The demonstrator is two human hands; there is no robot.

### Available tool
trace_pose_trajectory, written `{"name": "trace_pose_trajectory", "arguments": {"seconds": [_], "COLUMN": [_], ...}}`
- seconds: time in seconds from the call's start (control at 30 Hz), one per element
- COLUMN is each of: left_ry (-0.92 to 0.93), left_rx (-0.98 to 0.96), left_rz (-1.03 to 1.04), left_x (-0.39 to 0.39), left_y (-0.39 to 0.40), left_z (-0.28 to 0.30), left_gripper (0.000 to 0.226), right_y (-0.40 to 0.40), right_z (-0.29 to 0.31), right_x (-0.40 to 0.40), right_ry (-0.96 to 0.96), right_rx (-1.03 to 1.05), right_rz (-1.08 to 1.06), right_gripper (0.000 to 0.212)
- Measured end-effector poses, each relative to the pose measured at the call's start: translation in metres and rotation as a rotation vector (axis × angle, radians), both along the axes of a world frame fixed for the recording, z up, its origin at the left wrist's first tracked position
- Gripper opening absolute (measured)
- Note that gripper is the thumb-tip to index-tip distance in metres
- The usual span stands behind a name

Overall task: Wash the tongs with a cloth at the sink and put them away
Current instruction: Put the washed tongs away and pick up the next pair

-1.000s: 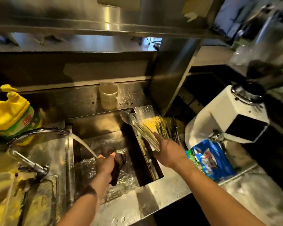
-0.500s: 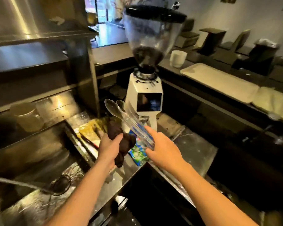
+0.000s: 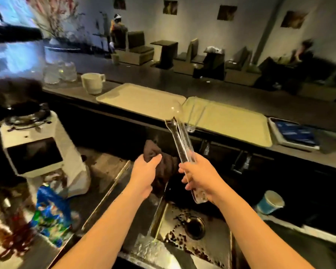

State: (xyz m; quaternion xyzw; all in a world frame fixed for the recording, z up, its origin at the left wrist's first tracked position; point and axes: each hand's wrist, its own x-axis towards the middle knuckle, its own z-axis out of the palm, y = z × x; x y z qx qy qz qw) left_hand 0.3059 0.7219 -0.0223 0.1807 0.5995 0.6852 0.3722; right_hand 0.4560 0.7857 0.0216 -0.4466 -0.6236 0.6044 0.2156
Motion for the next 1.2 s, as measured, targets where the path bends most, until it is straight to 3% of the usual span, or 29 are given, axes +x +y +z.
{"name": "trace_pose_trajectory", "arguments": {"seconds": [0.1, 0.23, 0.3, 0.4, 0.47, 0.53, 0.7, 0.83, 0.9, 0.97, 1.07, 1.2], "left_ry": [-0.027, -0.073, -0.058, -0.041, -0.033, -0.015, 0.027, 0.006, -0.005, -0.006, -0.014, -0.062], "left_rx": [-0.013, -0.038, -0.054, -0.056, -0.063, -0.073, -0.107, -0.092, -0.081, -0.075, -0.06, -0.07], "left_rz": [-0.103, -0.182, -0.194, -0.204, -0.209, -0.209, -0.194, -0.185, -0.179, -0.177, -0.144, -0.107], "left_x": [0.034, 0.059, 0.063, 0.062, 0.06, 0.055, 0.037, 0.024, 0.017, 0.013, 0.0, -0.023], "left_y": [0.046, 0.088, 0.103, 0.112, 0.115, 0.118, 0.123, 0.118, 0.111, 0.103, 0.08, 0.03], "left_z": [0.007, 0.011, 0.011, 0.009, 0.009, 0.008, 0.004, 0.003, 0.003, 0.003, 0.001, -0.007], "left_gripper": [0.013, 0.008, 0.009, 0.009, 0.011, 0.013, 0.019, 0.017, 0.016, 0.016, 0.014, 0.017], "right_y": [0.04, 0.089, 0.113, 0.147, 0.165, 0.178, 0.196, 0.199, 0.192, 0.183, 0.154, 0.099], "right_z": [0.019, 0.048, 0.058, 0.063, 0.061, 0.056, 0.042, 0.044, 0.049, 0.055, 0.053, 0.04], "right_x": [0.037, 0.068, 0.073, 0.062, 0.051, 0.037, 0.012, 0.002, 0.0, -0.002, -0.022, -0.065], "right_ry": [0.184, 0.234, 0.087, -0.302, -0.627, -0.833, -0.926, -1.04, -1.148, -1.147, -0.957, -0.642], "right_rx": [-0.171, -0.22, -0.153, 0.007, 0.226, 0.41, 0.541, 0.588, 0.719, 0.875, 1.002, 0.708], "right_rz": [-0.139, -0.263, -0.266, -0.207, -0.12, -0.056, -0.134, -0.174, -0.228, -0.262, -0.21, 0.04], "right_gripper": [0.031, 0.042, 0.039, 0.035, 0.035, 0.034, 0.041, 0.068, 0.077, 0.065, 0.035, 0.021]}}
